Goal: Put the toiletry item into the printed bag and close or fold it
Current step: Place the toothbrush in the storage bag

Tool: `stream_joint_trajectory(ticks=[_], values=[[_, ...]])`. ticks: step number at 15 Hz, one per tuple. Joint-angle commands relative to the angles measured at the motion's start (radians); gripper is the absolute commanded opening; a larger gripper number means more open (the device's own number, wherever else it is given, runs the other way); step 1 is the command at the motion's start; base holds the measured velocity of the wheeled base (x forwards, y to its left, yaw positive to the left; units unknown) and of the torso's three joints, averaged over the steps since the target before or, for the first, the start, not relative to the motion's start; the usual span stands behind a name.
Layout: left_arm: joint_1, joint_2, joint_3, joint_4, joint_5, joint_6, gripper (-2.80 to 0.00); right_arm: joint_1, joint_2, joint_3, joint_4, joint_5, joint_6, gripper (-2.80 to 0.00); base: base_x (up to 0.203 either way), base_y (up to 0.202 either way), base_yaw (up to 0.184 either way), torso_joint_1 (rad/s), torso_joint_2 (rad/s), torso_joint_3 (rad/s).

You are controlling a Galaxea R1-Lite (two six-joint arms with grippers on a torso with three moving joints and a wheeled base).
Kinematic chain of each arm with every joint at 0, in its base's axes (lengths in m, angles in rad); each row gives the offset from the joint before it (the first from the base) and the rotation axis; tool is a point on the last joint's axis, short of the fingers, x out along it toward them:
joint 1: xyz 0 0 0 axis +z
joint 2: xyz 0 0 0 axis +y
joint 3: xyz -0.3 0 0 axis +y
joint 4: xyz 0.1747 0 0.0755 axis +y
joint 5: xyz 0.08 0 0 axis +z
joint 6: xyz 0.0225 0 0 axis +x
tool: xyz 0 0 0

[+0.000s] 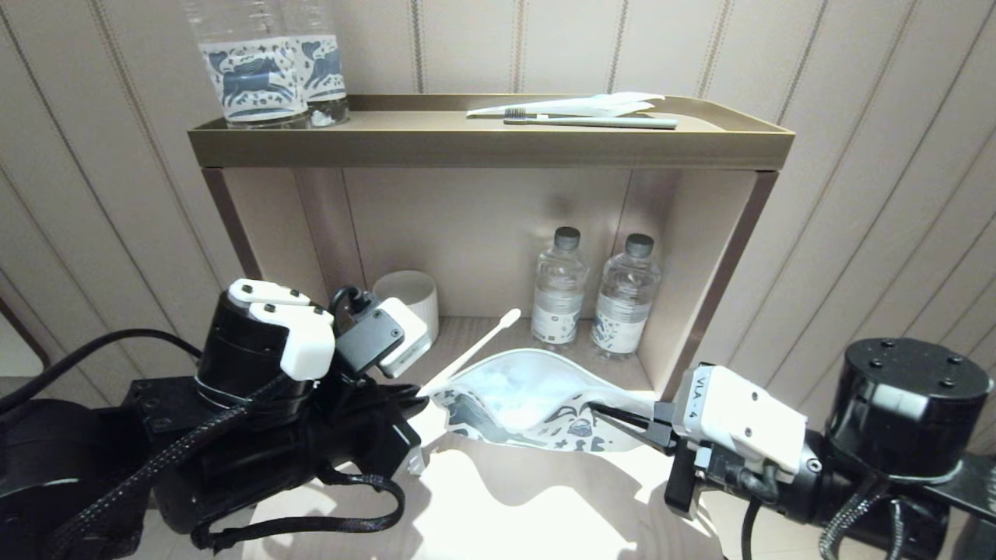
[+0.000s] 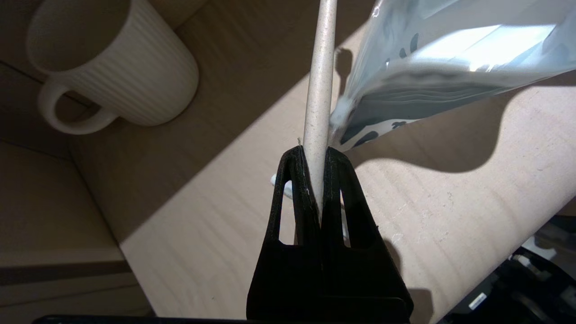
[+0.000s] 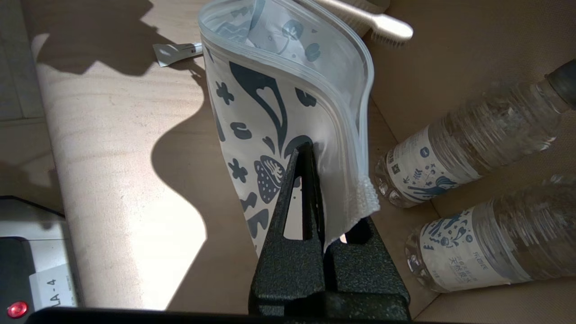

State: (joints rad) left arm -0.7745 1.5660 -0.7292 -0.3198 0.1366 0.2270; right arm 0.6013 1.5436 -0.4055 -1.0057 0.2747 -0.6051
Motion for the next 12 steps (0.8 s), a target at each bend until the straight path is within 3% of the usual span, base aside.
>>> stream_joint_trajectory(ticks=[1,7,12], values=[[0.025,-0.065,0.015,-0.002,0.001,0.008,-2.80,0.002,0.000,0.002,-0.007,0.001,-0.004,-2.80,0.000,0.000,0.000,0.000,0.00,0.000],[0.125,-0.135,0.011,0.001,-0.008,0.075,-2.80,0.002,0.004,0.005,-0.007,0.001,-0.005,-2.80,0.000,0.000,0.000,0.000,0.00,0.000],[0.106,-0.161,-0.027,0.163,-0.044,0.241,-2.80,0.006,0.013,0.014,-0.007,0.003,-0.008,-2.80,0.000,0.000,0.000,0.000,0.00,0.000]])
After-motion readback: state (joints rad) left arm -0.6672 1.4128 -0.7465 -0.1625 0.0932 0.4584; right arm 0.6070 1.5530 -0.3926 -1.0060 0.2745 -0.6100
